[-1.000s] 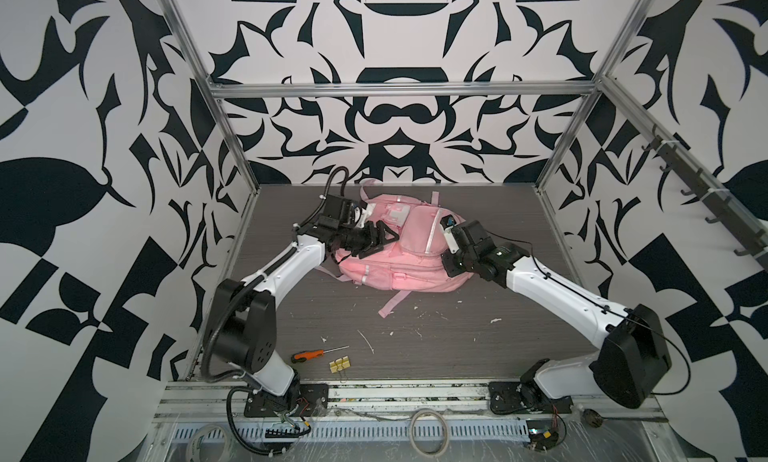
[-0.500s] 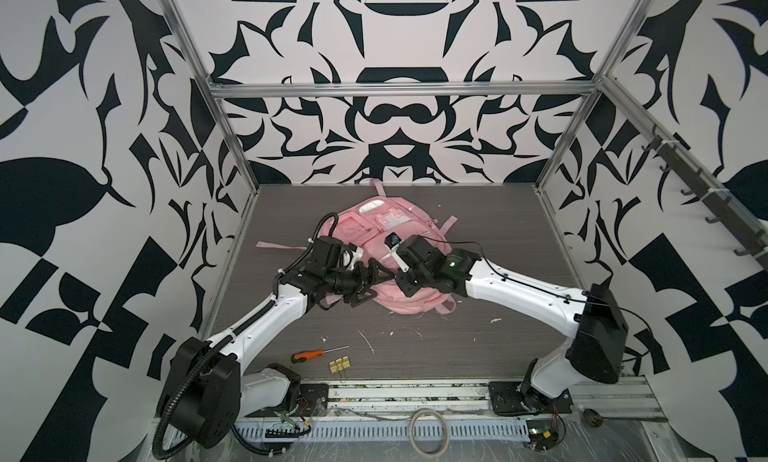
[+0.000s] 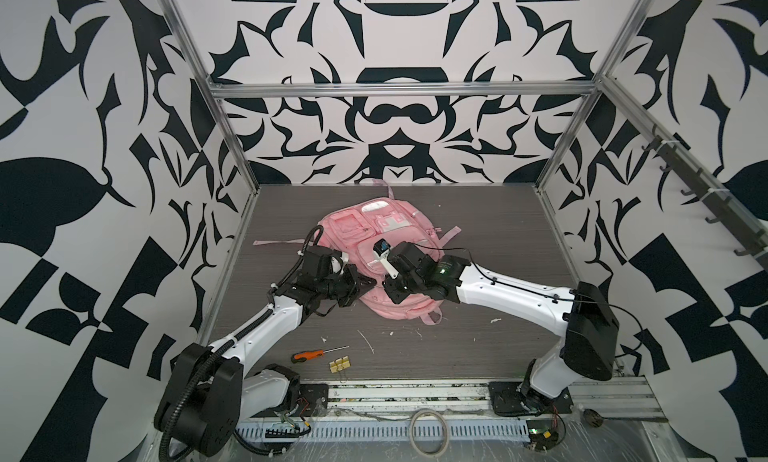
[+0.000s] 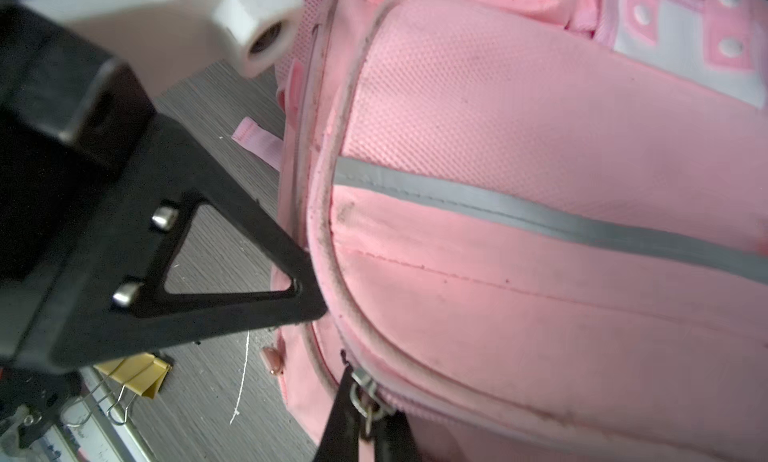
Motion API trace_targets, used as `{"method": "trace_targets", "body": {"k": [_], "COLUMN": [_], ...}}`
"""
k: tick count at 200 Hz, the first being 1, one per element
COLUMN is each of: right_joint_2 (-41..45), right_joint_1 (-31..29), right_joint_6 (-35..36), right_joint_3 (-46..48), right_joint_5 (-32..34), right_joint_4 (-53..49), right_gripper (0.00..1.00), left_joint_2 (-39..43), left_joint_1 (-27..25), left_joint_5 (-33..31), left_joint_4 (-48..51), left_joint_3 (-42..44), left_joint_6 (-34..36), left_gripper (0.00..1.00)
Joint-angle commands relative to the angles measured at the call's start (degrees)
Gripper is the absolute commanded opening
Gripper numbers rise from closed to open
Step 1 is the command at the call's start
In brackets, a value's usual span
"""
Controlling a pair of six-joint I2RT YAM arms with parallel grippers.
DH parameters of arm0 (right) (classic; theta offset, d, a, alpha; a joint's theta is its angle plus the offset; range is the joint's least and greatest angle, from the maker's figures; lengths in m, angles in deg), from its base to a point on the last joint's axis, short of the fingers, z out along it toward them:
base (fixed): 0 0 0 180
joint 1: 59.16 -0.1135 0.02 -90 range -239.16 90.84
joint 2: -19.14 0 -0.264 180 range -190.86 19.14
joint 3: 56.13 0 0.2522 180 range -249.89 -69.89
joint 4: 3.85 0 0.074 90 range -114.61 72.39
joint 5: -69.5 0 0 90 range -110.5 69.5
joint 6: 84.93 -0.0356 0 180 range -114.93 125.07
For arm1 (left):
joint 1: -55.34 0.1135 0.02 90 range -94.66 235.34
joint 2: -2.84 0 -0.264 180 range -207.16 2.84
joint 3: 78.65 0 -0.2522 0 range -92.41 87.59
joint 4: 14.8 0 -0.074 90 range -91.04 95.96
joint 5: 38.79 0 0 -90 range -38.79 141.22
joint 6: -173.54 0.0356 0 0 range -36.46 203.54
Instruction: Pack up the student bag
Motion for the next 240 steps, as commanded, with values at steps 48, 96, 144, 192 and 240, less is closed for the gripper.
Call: {"method": "trace_targets", "body": {"k": [48, 96, 144, 192, 240], "right_joint_2": [8.2, 7.1, 2.6, -0.2, -0.8], "right_joint_1": [6.7, 17.7, 28.6, 24.2, 15.1], "right_joint_6": [4.5, 12.2, 18.2, 27.6, 25.2], "right_joint_3": [-0.5, -0.6, -2.2, -4.6, -7.3], "right_joint_5": [4.0, 2.1, 0.1, -2.7, -4.6], "right_joint_4": [-8.4, -11.1, -7.6, -6.2, -6.3], "right_gripper": [0.0, 0.0, 0.0, 0.0, 0.0], "left_joint_2": [2.7, 1.5, -1.5, -12.9, -3.3], "left_joint_1": [9.1, 16.5, 24.4, 24.6, 15.7], "left_joint_5": [-1.4, 4.0, 8.0, 8.5, 1.4], "left_joint_4": [1.2, 1.7, 3.9, 10.7, 27.6], "left_joint_3": [-1.5, -1.5, -1.4, -10.8, -14.6], "left_joint_6": [7.3, 10.8, 17.3, 26.2, 27.2], "left_gripper": [0.0, 0.0, 0.0, 0.21, 0.99]}}
